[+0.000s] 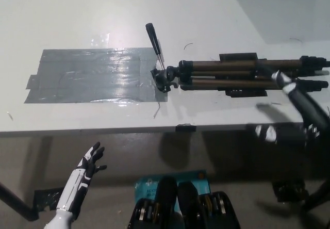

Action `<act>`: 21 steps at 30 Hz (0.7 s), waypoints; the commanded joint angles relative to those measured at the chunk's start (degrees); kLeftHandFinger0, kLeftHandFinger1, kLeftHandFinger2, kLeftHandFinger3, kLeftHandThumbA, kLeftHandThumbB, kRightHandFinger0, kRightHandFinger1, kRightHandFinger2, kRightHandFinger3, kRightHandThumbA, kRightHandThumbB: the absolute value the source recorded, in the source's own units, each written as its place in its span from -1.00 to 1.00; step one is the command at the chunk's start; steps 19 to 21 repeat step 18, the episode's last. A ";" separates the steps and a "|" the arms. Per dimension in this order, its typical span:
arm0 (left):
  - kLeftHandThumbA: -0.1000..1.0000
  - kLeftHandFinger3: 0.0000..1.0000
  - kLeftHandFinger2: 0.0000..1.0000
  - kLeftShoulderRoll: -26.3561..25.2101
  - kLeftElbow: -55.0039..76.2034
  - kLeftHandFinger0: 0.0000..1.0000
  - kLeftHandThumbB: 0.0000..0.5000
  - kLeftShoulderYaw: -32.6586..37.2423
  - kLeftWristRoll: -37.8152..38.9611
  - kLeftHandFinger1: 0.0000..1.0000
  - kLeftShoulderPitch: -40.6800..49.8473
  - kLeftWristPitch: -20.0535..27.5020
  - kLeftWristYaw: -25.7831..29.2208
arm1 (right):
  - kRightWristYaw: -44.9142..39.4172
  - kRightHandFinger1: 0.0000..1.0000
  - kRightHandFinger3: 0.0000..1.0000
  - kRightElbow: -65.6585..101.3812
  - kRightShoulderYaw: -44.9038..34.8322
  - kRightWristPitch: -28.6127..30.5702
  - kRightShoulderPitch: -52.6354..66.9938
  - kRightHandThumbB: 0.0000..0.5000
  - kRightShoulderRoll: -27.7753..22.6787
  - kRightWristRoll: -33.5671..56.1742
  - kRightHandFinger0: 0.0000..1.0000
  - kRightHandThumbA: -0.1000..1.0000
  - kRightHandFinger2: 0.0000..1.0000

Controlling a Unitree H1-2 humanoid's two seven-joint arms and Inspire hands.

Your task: A person hands a tripod to the robot which it grabs with its right hand and places in the middle of the table in front of it

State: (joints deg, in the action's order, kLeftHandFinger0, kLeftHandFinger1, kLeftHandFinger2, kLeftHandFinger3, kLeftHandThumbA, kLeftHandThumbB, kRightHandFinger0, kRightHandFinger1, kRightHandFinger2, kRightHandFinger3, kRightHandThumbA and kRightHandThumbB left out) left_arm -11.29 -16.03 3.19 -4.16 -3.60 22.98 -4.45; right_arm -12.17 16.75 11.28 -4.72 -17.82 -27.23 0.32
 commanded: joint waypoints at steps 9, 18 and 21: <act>1.00 1.00 1.00 -0.43 0.57 0.76 0.08 0.37 0.49 1.00 -0.09 3.90 -1.28 | 4.01 1.00 1.00 -3.24 -5.76 8.48 15.00 -0.32 23.68 17.57 1.00 0.97 1.00; 1.00 1.00 1.00 -0.71 1.04 1.00 0.27 0.73 -1.34 1.00 0.33 3.95 -0.31 | 0.53 1.00 1.00 -11.47 -9.65 3.88 14.53 -0.51 26.18 20.00 1.00 0.89 1.00; 1.00 1.00 1.00 -0.71 1.04 1.00 0.27 0.73 -1.34 1.00 0.33 3.95 -0.31 | 0.53 1.00 1.00 -11.47 -9.65 3.88 14.53 -0.51 26.18 20.00 1.00 0.89 1.00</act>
